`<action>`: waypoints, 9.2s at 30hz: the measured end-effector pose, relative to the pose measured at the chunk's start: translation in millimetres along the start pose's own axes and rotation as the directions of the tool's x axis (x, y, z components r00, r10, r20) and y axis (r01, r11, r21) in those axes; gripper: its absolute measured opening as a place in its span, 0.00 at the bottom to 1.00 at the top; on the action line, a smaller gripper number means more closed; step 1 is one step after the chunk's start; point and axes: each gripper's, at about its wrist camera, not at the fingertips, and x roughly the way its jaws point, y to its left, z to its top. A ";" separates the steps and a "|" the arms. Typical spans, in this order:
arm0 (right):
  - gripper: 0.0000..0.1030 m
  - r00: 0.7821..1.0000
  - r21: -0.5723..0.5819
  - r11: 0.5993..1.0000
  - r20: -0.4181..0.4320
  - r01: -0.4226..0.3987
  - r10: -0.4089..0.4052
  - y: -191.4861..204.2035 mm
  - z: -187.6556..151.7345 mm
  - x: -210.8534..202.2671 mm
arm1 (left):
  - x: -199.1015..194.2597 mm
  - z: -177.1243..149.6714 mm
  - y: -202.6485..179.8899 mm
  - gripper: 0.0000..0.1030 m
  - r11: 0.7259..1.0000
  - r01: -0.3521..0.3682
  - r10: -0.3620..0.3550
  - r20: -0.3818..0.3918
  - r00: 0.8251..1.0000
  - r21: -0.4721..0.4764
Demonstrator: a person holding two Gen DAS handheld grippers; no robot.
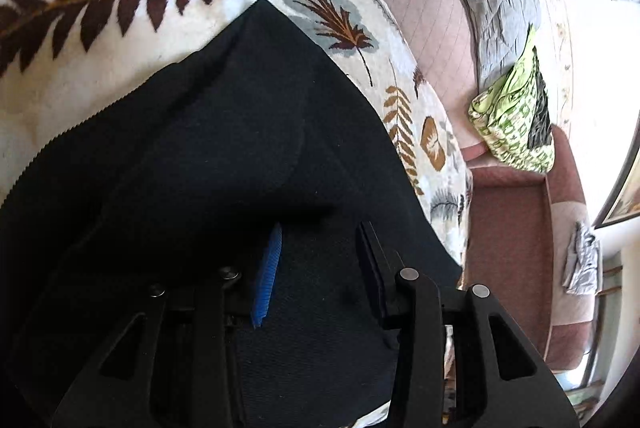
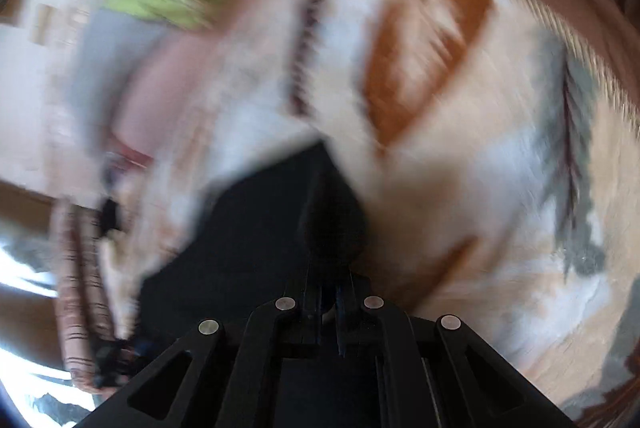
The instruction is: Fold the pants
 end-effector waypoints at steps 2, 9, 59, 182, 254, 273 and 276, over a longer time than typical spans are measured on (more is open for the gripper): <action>0.04 0.999 -0.043 0.999 0.043 -0.003 0.005 8.0 3.0 -7.0 | -2.9 -1.4 2.7 0.37 1.000 0.011 -0.011 -0.001 1.000 -0.007; 0.04 0.997 0.029 0.998 0.057 0.057 -0.059 -10.4 7.3 -5.3 | -3.4 -1.4 7.4 0.37 1.000 0.024 -0.024 0.008 1.000 -0.018; 0.89 0.961 -0.595 0.761 0.076 0.258 -0.266 91.9 -43.4 36.0 | 62.2 -56.2 -83.3 0.77 0.689 -0.483 0.430 0.231 0.873 0.541; 0.05 0.971 -0.482 0.872 0.157 -0.083 0.179 61.6 28.9 -19.8 | -13.3 15.3 -118.2 0.04 0.136 -0.704 0.422 0.602 0.678 0.697; 0.10 0.975 -0.821 0.555 0.009 0.133 -0.221 56.0 -105.5 -13.4 | 29.4 -144.6 -76.0 0.06 0.373 -0.314 0.617 0.020 0.787 0.873; 0.14 0.979 -0.834 0.533 0.039 0.142 -0.199 59.0 -110.6 -15.8 | 39.6 -222.5 -105.1 0.04 0.416 -0.456 0.469 0.244 0.849 0.786; 0.15 0.981 -0.842 0.522 0.043 0.139 -0.192 58.2 -111.5 -15.8 | 19.5 -205.4 -127.5 0.05 0.510 -0.429 0.338 0.286 0.897 0.745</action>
